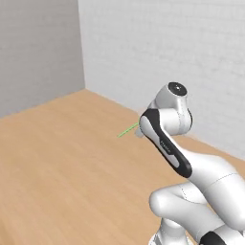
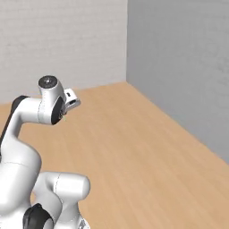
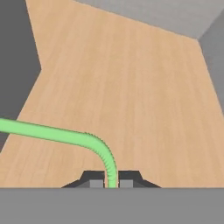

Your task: Take a straw from the drawer in front and place it inside the glass cup on the dining counter.

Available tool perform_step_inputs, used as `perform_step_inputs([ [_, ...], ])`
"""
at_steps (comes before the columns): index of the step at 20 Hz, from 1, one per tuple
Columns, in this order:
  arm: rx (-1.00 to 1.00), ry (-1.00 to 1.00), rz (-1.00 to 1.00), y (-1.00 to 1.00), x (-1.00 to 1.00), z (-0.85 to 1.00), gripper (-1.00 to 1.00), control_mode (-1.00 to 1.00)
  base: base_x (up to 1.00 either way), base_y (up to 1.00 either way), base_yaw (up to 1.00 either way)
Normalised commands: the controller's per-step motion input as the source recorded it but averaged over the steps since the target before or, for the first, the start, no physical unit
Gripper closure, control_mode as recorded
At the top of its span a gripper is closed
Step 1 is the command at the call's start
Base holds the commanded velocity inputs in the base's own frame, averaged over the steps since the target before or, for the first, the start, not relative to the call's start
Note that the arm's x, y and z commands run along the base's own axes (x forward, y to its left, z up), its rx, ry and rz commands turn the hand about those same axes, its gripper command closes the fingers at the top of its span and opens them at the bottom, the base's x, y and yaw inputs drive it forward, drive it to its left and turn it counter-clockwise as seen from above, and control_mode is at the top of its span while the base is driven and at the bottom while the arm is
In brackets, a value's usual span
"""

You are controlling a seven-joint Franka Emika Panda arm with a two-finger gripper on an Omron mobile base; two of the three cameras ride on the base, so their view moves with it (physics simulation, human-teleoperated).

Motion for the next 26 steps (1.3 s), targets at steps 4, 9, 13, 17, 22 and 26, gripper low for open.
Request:
perform_step_inputs([
  [4,0.0,0.0,0.0,0.0,0.0,0.0,1.0,1.0,0.74,0.0,0.73],
  [9,0.0,0.0,0.0,0.0,0.0,0.0,1.0,1.0,0.9,-0.01,0.71],
  [13,0.0,0.0,0.0,0.0,0.0,0.0,1.0,1.0,0.98,-0.32,0.6],
  [17,0.0,0.0,0.0,0.0,0.0,0.0,1.0,1.0,0.96,-0.52,0.5],
  [22,0.0,0.0,0.0,0.0,0.0,0.0,1.0,1.0,0.93,-0.63,0.46],
  [26,0.0,0.0,0.0,0.0,0.0,0.0,1.0,1.0,0.9,-0.66,0.44],
])
